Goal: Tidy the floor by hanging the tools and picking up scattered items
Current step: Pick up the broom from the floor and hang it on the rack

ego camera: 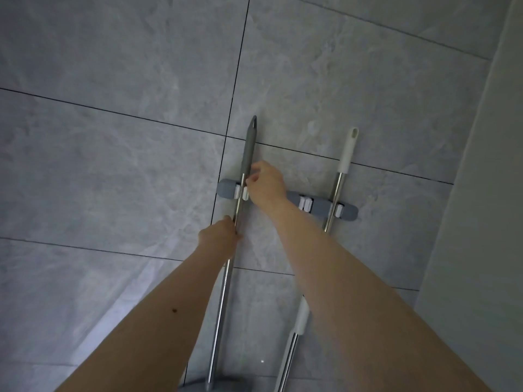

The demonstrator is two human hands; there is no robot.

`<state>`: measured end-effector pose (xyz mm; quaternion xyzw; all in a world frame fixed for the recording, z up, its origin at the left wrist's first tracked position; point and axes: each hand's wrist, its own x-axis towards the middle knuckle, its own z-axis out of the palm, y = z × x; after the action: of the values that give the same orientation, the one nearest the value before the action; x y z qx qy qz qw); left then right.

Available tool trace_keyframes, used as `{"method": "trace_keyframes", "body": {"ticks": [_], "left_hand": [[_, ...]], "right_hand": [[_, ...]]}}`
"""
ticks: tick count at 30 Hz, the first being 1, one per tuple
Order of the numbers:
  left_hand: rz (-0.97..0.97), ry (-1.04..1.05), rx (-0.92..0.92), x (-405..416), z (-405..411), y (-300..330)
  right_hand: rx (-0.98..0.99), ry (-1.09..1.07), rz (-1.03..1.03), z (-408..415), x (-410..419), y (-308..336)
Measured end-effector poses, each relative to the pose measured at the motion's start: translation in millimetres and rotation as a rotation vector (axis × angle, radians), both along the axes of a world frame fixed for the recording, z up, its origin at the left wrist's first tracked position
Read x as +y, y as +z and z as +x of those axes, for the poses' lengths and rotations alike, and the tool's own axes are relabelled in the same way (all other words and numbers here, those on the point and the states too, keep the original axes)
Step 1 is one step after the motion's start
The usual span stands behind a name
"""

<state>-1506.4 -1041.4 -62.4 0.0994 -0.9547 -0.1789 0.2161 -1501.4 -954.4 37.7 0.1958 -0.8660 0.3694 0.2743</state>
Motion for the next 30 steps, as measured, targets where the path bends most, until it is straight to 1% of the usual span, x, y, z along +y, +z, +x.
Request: {"method": "trace_keyframes", "body": {"ticks": [6, 13, 17, 21, 24, 28, 30], "left_hand": [[-0.095, -0.007, -0.024, 0.9, 24.4, -23.2], [-0.161, -0.007, -0.089, 11.2, 40.8, -47.5], [-0.211, -0.023, -0.161, 34.8, 50.4, -67.8], [-0.165, -0.041, -0.162, 58.7, 65.1, -94.4], [-0.159, -0.029, -0.221, 78.4, 82.9, -120.1], [-0.077, 0.018, -0.307, 97.5, 111.4, -159.0], [-0.088, 0.033, -0.332, 108.4, 128.6, -179.8]], "right_hand": [[0.008, -0.009, 0.075, 22.6, 11.7, -21.4], [-0.05, -0.023, 0.15, 41.3, 44.9, -56.8], [-0.14, -0.005, 0.178, 49.2, 69.6, -83.6], [-0.242, 0.015, 0.185, 56.3, 93.5, -120.2], [-0.343, 0.031, 0.229, 60.8, 116.4, -155.1], [-0.464, 0.058, 0.298, 70.1, 148.4, -202.4], [-0.511, 0.07, 0.32, 77.9, 162.1, -226.6]]}}
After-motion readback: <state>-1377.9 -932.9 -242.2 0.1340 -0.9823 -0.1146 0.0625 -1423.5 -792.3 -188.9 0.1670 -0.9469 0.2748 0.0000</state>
